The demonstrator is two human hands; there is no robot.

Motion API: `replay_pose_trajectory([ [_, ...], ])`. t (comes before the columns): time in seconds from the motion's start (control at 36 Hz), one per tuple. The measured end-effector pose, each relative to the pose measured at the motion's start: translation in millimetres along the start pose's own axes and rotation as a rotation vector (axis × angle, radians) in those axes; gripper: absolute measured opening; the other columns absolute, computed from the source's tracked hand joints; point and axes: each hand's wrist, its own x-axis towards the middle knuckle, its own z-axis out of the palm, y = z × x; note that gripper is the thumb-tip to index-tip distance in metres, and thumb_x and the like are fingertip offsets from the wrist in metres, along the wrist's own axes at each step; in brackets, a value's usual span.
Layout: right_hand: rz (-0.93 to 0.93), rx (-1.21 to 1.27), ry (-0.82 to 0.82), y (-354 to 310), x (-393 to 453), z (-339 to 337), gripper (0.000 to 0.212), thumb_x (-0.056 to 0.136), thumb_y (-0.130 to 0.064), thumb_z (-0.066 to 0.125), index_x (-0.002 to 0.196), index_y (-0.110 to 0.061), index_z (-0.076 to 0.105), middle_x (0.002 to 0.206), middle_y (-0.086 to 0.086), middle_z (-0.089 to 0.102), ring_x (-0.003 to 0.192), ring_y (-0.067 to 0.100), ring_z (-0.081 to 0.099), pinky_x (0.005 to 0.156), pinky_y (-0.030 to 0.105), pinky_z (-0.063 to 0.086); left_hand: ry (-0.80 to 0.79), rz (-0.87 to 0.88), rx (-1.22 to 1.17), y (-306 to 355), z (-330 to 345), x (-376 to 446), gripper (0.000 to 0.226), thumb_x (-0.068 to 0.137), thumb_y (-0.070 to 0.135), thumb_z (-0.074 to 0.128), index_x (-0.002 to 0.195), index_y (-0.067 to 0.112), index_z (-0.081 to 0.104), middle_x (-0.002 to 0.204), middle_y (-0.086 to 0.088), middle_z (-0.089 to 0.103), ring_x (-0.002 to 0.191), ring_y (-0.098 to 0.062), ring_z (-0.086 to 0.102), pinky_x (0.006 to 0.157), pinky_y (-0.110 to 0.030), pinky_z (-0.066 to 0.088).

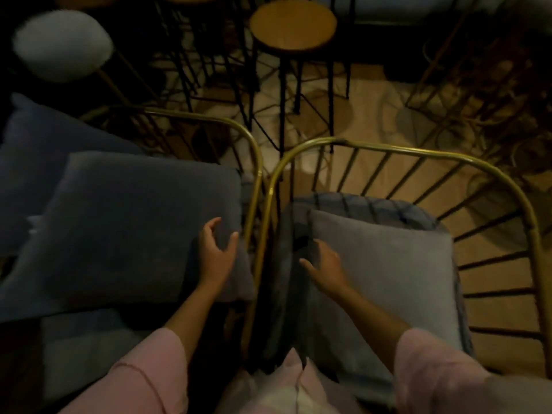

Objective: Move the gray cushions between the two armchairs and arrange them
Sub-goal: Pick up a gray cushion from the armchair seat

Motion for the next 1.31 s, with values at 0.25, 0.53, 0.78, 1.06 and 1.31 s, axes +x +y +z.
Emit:
replay_pose_trajectory([
  [0.25,-0.167,0.100,0.050,-142,21,75,0.056,0.090,-0.024,0.067,0.140,-0.007,0.048,0.135,0.016,0.059,0.125,0.032,0.055,0.104,0.038,0.043,0.269,0.149,0.408,-38,-185,69,0.064,0.082,0.007,0.074,0.137,-0.009,0.046,0.140,-0.030,0.045,0.132,-0.043,0.044,0.113,-0.039,0.029],
  [0.53,0.124,0.204,-0.027,-220,68,123,0.100,0.078,-0.078,0.052,0.151,-0.014,0.031,0.152,0.014,0.044,0.136,0.037,0.045,0.110,0.051,0.041,0.138,-0.280,0.323,-56,-287,148,0.092,0.075,0.069,0.064,0.141,0.008,0.046,0.143,-0.017,0.050,0.131,-0.036,0.048,0.111,-0.047,0.038],
  [0.78,0.457,0.556,0.009,-235,105,126,0.107,0.072,-0.075,0.064,0.154,-0.018,0.026,0.155,0.015,0.038,0.137,0.040,0.042,0.110,0.051,0.035,0.029,-0.386,0.025,-80,-308,164,0.055,0.082,0.043,0.072,0.124,0.008,0.062,0.123,-0.009,0.064,0.104,-0.018,0.055,0.093,-0.029,0.040],
  [1.06,0.394,0.800,0.013,-226,80,111,0.127,0.047,-0.088,0.069,0.149,-0.018,0.038,0.147,0.014,0.050,0.128,0.036,0.052,0.110,0.053,0.040,0.047,-0.347,-0.129,-85,-326,154,0.052,0.083,0.033,0.072,0.127,0.008,0.059,0.120,-0.010,0.063,0.113,-0.027,0.060,0.090,-0.033,0.044],
  [1.31,0.181,0.981,0.050,-188,23,33,0.077,0.061,-0.084,0.066,0.117,-0.032,0.066,0.119,0.005,0.072,0.109,0.028,0.068,0.096,0.052,0.052,-0.142,-0.250,-0.306,-15,-308,148,0.062,0.080,0.068,0.055,0.125,0.026,0.055,0.119,-0.004,0.062,0.107,-0.025,0.058,0.097,-0.038,0.044],
])
